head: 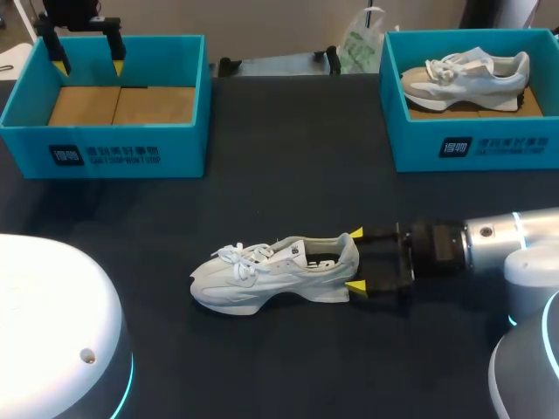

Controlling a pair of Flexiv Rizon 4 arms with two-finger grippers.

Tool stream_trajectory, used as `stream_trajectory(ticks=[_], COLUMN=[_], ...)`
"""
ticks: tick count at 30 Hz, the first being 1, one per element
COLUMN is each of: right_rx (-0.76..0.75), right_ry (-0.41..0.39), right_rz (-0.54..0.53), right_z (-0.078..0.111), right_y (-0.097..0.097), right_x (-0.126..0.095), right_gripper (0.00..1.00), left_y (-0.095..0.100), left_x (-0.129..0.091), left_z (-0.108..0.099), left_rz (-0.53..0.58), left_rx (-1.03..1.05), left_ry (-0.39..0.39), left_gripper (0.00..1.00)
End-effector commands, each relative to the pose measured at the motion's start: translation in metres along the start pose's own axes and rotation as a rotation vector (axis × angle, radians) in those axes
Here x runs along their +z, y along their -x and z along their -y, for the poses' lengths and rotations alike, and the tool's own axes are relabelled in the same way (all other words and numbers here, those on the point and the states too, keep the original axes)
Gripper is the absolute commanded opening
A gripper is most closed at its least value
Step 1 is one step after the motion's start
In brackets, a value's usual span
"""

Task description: Take the shoe out of the shoebox, open the shoe tongue, remove and reinsert the insole, then place the shoe into the shoebox

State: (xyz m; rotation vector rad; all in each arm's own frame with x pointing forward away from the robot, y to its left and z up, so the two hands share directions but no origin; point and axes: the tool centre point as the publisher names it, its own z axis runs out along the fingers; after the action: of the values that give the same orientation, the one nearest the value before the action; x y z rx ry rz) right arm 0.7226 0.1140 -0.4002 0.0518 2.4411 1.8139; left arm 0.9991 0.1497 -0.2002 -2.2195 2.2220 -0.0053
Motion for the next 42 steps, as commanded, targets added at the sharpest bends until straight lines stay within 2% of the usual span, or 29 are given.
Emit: stream_trajectory(ticks=[1, 42], right_rx=[-0.001, -0.007], right_ry=[-0.003, -0.022], right_rz=[0.002, -0.031], right_z=[0.0, -0.002], right_y=[0.001, -0.009], right_x=[0.008, 0.042], right_gripper=[1.0, 1.0], left_y=[0.0, 0.0], left_x=[0.0, 0.0], left_z=[0.0, 0.0], left_rz=[0.001, 0.001], left_rx=[0.0, 0.0], left_ry=[0.001, 0.001], left_gripper=[1.0, 1.0])
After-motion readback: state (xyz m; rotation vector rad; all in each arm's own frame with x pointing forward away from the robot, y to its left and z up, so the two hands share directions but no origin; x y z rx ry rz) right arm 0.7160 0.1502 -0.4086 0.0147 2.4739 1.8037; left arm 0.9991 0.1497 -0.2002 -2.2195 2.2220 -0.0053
